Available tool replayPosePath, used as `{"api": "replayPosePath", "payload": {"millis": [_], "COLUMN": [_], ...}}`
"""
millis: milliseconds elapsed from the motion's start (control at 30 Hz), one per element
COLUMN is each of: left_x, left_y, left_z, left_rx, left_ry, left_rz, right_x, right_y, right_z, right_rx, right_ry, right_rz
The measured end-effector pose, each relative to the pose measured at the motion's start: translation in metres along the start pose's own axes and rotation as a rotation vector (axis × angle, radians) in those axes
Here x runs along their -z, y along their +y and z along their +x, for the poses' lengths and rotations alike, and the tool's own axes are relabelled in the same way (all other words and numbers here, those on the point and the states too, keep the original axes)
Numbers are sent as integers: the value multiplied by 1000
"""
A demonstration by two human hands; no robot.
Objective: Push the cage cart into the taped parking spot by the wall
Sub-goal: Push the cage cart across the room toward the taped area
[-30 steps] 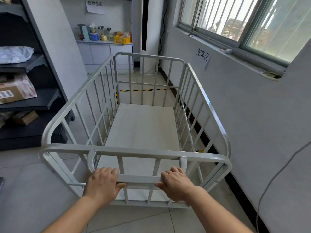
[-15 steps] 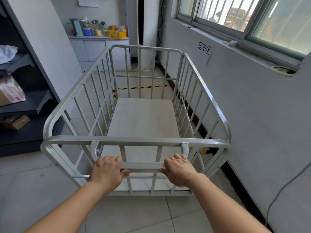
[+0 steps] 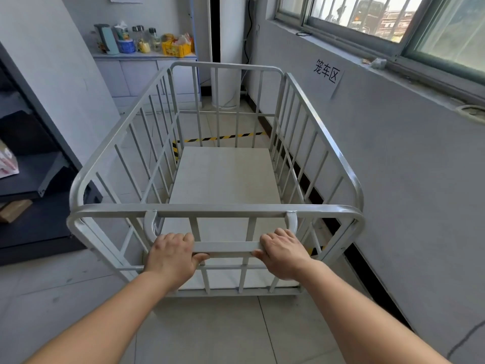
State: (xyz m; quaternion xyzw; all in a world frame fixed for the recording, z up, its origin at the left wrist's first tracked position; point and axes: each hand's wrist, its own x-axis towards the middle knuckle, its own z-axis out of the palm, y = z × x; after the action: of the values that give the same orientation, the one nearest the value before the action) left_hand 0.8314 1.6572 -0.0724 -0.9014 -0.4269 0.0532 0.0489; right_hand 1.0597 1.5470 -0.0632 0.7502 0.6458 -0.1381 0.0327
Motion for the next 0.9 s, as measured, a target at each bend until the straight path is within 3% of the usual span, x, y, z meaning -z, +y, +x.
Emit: {"api": "replayPosePath", "payload": {"millis": [900], "left_x": [4], "left_y": [-73], "left_z": [176], "left_rx": [16], "left_ry": [-88], "left_rz": [-52], "right_x": [45], "right_y": [25], "right_z": [179], "right_rx": [57], "right_ry": [20], "right_rz": [1]}}
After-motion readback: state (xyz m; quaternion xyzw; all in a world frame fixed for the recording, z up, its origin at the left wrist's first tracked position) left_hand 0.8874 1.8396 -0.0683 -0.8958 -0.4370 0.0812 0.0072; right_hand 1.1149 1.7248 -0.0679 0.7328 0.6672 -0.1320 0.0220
